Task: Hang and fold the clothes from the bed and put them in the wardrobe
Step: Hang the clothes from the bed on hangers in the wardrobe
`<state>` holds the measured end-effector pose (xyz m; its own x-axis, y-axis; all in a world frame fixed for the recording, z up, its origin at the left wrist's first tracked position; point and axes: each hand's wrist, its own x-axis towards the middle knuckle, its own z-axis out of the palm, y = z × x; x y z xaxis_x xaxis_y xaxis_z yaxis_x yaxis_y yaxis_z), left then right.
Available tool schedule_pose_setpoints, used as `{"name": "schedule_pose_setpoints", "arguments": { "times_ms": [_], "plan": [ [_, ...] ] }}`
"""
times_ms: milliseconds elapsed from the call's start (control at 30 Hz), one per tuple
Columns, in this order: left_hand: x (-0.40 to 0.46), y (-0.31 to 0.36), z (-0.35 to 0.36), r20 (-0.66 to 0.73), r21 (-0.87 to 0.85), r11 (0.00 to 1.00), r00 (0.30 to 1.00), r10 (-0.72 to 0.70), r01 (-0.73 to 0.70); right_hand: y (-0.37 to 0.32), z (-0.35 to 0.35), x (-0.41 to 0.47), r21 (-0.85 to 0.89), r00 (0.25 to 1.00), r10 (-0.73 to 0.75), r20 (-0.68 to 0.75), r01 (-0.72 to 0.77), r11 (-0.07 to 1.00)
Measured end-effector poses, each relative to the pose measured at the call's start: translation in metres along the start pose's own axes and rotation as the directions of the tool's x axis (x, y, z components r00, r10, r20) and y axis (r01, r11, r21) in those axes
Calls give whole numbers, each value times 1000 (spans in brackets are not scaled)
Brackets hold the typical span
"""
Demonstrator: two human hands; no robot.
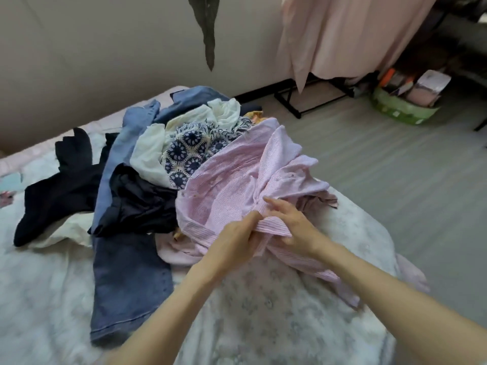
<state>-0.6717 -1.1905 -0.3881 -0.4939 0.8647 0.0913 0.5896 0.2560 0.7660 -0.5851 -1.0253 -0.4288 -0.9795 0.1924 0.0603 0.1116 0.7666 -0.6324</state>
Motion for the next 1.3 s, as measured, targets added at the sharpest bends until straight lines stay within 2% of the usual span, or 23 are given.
{"name": "schedule_pose_setpoints", "arguments": {
  "times_ms": [67,133,200,233,333,400,500,600,667,700,767,800,833,900,933,967,1067,1100,1133,1167,1267,1300],
  "plan": [
    [-4,23,-5,-57,-24,999,998,-26,25,-8,-25,-16,-52,999,-3,35,5,999],
    [-5,51,-6,-49,28,999,999,-25,26,-21,-57,-47,-121,995,89,34,-85,989],
    [-2,85,2,17,149,988,999,30,-33,-29,-94,-88,-153,983,175,-54,-181,972],
    [2,92,5,49,201,979,998,34,-43,-34,-106,-101,-115,976,201,-80,-209,971],
    [17,148,25,119,180,977,989,91,-112,-45,-161,-152,-36,926,328,-185,-340,940],
    [24,198,45,205,39,982,963,175,-186,-52,-203,-198,35,862,428,-271,-436,899],
    [27,272,72,333,-32,952,895,297,-304,-55,-256,-274,125,752,504,-425,-503,855],
    [19,356,111,430,-133,883,777,461,-451,-60,-299,-366,188,612,544,-573,-548,815],
    [6,415,137,463,-217,845,711,530,-489,-69,-321,-423,216,500,538,-678,-565,796],
    [-1,444,149,469,-227,833,693,547,-504,-73,-331,-449,231,445,538,-715,-577,784],
    [-17,493,171,429,-234,829,711,557,-508,-80,-345,-489,277,341,547,-765,-592,757],
    [-31,525,188,411,-271,840,732,543,-470,-91,-351,-521,305,280,551,-786,-599,741],
    [-37,542,198,396,-325,870,782,481,-371,-96,-353,-534,318,254,549,-796,-595,738],
    [-53,579,222,437,-465,881,841,318,-91,-115,-350,-570,333,190,533,-824,-599,728],
    [-60,594,233,473,-521,852,848,240,50,-125,-345,-586,349,182,535,-825,-580,736],
    [-70,608,243,501,-563,813,844,191,149,-138,-339,-599,385,206,561,-802,-540,749],
    [-102,648,264,571,-661,666,808,148,345,-169,-320,-627,470,366,627,-687,-434,768],
    [-113,659,266,605,-676,616,782,151,404,-174,-316,-631,472,387,636,-668,-441,764],
    [-124,669,267,641,-680,577,749,168,453,-174,-314,-636,453,370,635,-678,-471,757],
    [-138,679,268,685,-672,550,699,205,496,-176,-312,-643,418,300,609,-734,-507,754],
    [-164,696,264,745,-664,457,578,333,592,-176,-318,-665,404,-5,485,-875,-561,723],
    [-169,700,261,752,-659,431,539,379,616,-180,-321,-673,430,-58,477,-877,-536,727]
  ]
}}
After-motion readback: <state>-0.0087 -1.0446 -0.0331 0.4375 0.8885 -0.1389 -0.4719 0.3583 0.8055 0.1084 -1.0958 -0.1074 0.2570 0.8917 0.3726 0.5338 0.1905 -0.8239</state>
